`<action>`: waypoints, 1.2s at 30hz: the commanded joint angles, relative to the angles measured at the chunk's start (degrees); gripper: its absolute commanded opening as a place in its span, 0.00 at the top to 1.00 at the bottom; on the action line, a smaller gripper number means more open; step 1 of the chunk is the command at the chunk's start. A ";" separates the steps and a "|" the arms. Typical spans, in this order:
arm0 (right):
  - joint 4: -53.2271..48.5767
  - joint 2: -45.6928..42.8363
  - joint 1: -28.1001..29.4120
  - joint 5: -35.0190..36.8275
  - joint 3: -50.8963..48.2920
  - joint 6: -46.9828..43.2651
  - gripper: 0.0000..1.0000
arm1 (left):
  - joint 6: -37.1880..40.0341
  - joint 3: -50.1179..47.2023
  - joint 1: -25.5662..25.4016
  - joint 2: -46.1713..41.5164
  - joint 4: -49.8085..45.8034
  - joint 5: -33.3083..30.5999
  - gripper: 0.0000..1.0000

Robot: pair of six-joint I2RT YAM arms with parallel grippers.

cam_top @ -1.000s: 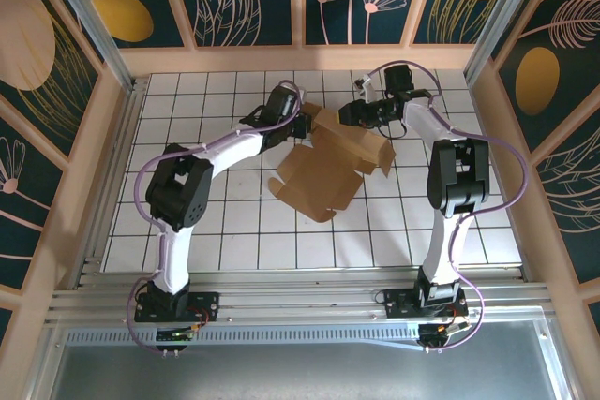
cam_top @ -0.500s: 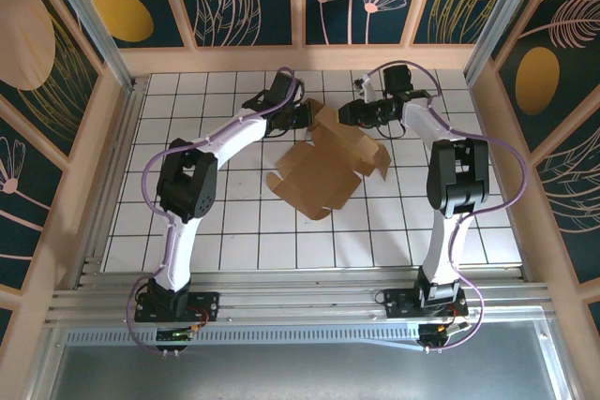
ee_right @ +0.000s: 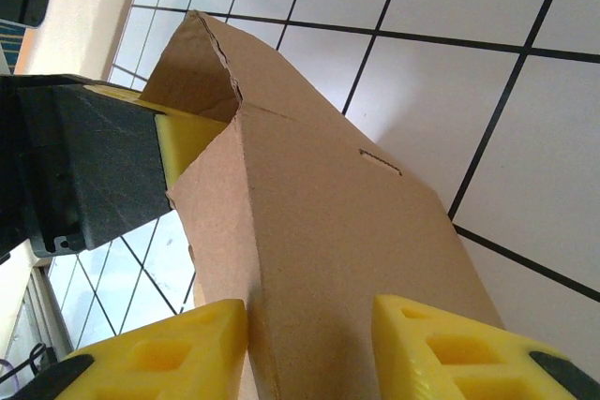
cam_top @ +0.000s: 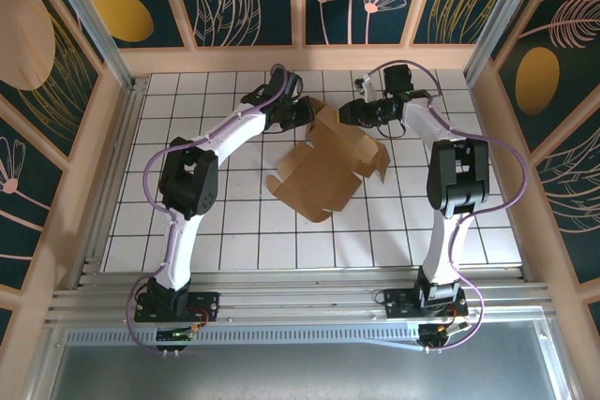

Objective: Fold the paper box

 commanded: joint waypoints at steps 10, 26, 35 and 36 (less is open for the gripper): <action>-0.63 1.83 1.88 4.98 -2.88 0.48 0.62 | -11.20 1.15 -2.24 -2.26 8.38 17.47 1.00; -0.02 -0.37 3.01 6.90 -5.54 -0.49 0.61 | 6.98 -8.36 -3.25 -7.57 4.70 19.39 0.81; -1.03 -1.99 4.19 8.30 -5.21 -1.96 0.61 | 15.31 -18.96 -2.81 -15.13 4.55 2.64 0.69; -1.30 -2.09 4.46 8.36 -5.00 -2.24 0.61 | 15.97 -20.89 -2.63 -16.46 6.65 3.19 0.67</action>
